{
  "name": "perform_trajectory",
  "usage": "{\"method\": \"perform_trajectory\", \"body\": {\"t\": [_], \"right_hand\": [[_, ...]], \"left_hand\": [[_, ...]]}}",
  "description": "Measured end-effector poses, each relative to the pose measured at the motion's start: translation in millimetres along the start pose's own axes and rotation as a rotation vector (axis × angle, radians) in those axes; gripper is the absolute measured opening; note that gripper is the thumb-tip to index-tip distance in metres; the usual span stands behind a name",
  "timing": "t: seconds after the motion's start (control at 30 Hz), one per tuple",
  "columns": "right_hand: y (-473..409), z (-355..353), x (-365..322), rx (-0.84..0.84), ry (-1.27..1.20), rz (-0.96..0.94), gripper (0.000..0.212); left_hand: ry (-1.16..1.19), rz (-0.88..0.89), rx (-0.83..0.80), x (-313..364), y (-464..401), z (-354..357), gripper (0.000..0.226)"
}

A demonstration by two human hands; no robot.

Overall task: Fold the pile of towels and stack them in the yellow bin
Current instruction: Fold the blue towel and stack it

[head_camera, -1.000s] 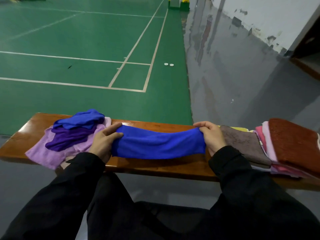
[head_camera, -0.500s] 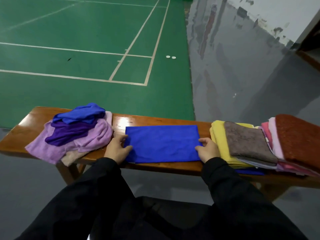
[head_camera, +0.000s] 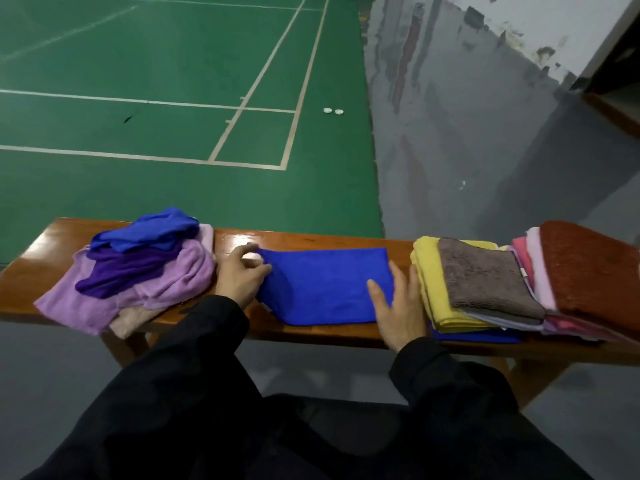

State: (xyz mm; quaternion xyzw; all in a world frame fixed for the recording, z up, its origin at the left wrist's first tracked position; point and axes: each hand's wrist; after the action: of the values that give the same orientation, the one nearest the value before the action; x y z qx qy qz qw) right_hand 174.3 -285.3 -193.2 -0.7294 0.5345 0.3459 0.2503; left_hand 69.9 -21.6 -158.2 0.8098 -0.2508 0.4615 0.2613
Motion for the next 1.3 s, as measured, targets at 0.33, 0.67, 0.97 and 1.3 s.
{"method": "perform_trajectory", "body": {"t": [0.33, 0.67, 0.97, 1.3], "right_hand": [[53.2, -29.8, 13.5, 0.011, -0.307, -0.135, 0.061], [60.0, -31.6, 39.0, -0.081, -0.329, -0.16, 0.055], [-19.8, -5.5, 1.9, -0.078, 0.04, -0.087, 0.043], [-109.8, -0.9, -19.8, -0.075, 0.38, 0.075, 0.052]], "left_hand": [[-0.053, 0.256, -0.232, 75.4, 17.0, 133.8, 0.046], [-0.168, 0.219, -0.047, 16.4, 31.3, 146.1, 0.03], [-0.559, 0.38, -0.085, 20.9, -2.5, 124.6, 0.039], [-0.687, 0.469, -0.168, 17.1, -61.0, 126.8, 0.018]]}}
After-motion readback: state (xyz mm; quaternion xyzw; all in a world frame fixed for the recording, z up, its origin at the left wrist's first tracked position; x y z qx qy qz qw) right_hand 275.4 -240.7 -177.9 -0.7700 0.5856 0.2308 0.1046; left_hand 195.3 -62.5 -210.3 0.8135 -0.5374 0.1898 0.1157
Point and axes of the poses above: each hand's wrist, its own y-axis away from the middle knuckle, its own z-axis out of the palm, x = y × z, and after that the axes turned 6 degrees about -y, right-handed
